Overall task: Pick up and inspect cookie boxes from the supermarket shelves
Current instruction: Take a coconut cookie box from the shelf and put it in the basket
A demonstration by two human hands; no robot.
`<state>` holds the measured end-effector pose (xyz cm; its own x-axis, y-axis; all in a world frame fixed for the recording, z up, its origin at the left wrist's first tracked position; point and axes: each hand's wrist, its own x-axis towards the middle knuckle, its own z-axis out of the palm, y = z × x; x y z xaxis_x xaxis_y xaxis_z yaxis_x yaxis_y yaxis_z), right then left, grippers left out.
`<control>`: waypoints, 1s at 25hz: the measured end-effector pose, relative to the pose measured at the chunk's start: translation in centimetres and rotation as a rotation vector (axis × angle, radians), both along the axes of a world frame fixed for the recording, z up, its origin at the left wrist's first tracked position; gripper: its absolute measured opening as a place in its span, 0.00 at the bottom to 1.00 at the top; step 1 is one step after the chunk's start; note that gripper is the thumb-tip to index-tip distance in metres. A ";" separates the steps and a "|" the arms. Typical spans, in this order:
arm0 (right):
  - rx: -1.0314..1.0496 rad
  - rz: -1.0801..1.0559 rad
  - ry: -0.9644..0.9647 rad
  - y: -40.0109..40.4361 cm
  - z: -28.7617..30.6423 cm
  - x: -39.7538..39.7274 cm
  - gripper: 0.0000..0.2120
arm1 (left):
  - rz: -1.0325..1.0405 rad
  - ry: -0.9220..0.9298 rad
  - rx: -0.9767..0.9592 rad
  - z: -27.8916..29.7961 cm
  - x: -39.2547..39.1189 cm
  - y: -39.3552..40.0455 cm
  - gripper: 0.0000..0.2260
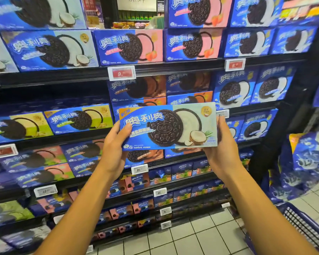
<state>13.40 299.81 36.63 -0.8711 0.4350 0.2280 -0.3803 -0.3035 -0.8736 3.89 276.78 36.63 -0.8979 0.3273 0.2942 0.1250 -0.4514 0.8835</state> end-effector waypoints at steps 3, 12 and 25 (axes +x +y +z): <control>0.032 -0.075 -0.018 2.0 -0.3 1.6 0.26 | -0.057 -0.012 -0.021 0.0 0.3 2.2 0.18; 0.036 -0.204 -0.035 9.9 -2.3 6.7 0.31 | -0.253 -0.032 -0.128 -1.4 2.5 10.1 0.14; 0.194 -0.325 -0.289 27.8 -7.9 17.6 0.15 | -0.435 -0.167 -0.288 -6.5 8.3 29.5 0.19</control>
